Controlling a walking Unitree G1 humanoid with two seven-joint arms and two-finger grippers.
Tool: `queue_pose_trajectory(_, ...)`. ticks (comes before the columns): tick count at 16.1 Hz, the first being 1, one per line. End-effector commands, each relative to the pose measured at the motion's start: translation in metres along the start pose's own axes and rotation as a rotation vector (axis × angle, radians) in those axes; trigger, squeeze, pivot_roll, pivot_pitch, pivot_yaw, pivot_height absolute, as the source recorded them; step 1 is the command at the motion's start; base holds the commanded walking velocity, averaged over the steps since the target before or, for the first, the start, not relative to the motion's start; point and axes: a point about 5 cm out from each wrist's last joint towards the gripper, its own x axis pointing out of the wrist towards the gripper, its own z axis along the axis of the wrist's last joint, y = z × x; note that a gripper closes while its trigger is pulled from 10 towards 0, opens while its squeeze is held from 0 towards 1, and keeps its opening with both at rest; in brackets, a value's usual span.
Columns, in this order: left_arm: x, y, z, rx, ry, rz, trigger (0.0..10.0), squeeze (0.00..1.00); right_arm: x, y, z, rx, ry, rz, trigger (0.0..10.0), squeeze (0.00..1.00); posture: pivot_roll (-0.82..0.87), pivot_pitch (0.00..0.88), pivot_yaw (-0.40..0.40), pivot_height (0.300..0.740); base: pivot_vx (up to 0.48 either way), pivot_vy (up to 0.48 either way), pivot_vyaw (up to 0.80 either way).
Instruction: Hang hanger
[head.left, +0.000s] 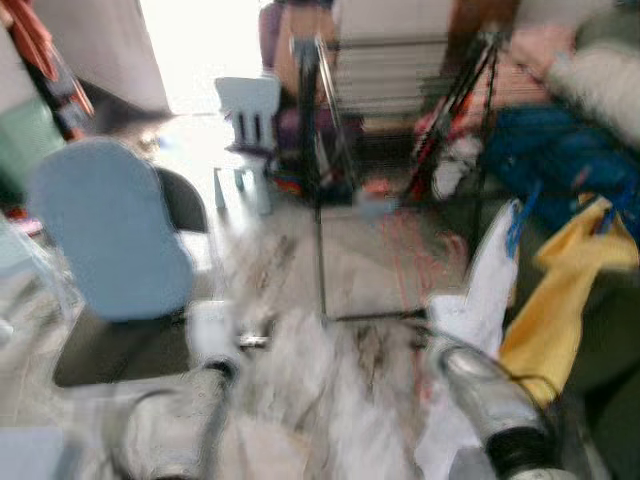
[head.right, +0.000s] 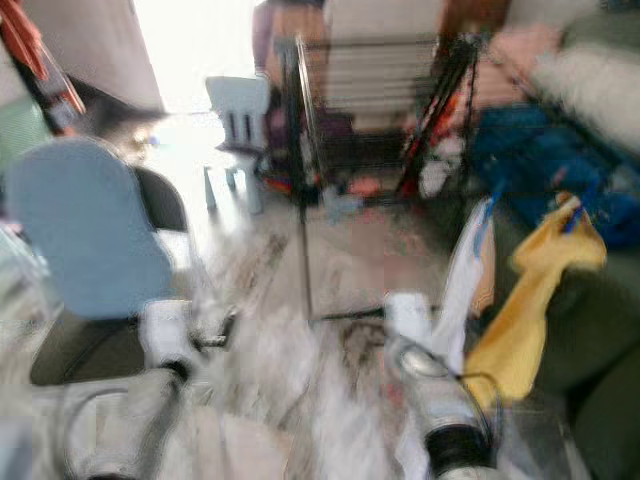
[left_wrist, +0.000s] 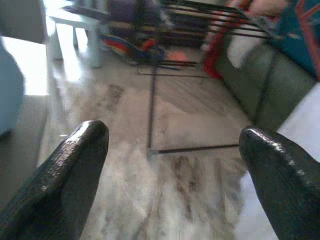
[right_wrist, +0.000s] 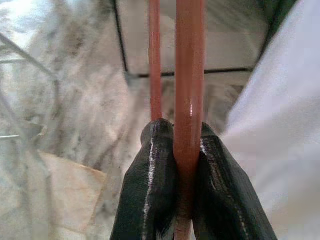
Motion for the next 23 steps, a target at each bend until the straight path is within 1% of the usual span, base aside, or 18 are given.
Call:
queue_pose_trajectory(1, 0.0, 0.007, 0.007, 0.018, -0.035, 0.021, 10.0, 0.0, 0.0, 0.008, 0.011, 0.002, -0.039, 0.014, 10.0, 0.0, -0.11, 0.0, 0.017, 0.74, 0.0, 0.0, 0.0)
queue_pose_trajectory(6, 0.0, 0.003, 0.009, 0.018, -0.052, -0.006, 10.0, 0.0, 0.003, 0.0, 0.025, 0.004, -0.073, 0.001, 10.0, 0.0, -0.11, 0.0, 0.016, 0.74, 0.0, 0.0, 0.0)
queue_pose_trajectory(8, 0.0, 0.003, 0.009, 0.015, -0.054, -0.005, 10.0, 0.0, 0.002, 0.0, 0.023, -0.001, -0.07, 0.002, 10.0, 0.0, -0.12, 0.0, 0.014, 0.74, 0.0, 0.0, 0.0)
queue_pose_trajectory(13, -0.001, 0.001, 0.007, 0.019, -0.049, -0.01, 10.0, 0.0, 0.002, 0.0, 0.017, 0.015, -0.046, -0.026, 10.0, 0.0, -0.12, 0.0, 0.016, 0.74, 0.293, 0.0, 0.0)
queue_pose_trajectory(16, 0.0, 0.001, 0.006, 0.019, -0.045, -0.009, 10.0, 0.0, 0.002, -0.008, 0.014, 0.015, -0.031, -0.065, 10.0, 0.0, -0.12, 0.0, 0.014, 0.74, 0.33, 0.0, 0.0)
queue_pose_trajectory(23, 0.001, -0.001, 0.005, 0.016, -0.042, -0.01, 10.0, 0.0, 0.001, -0.013, 0.023, -0.001, -0.075, -0.092, 10.0, 0.0, -0.13, 0.0, 0.008, 0.74, 0.355, 0.0, 0.0)
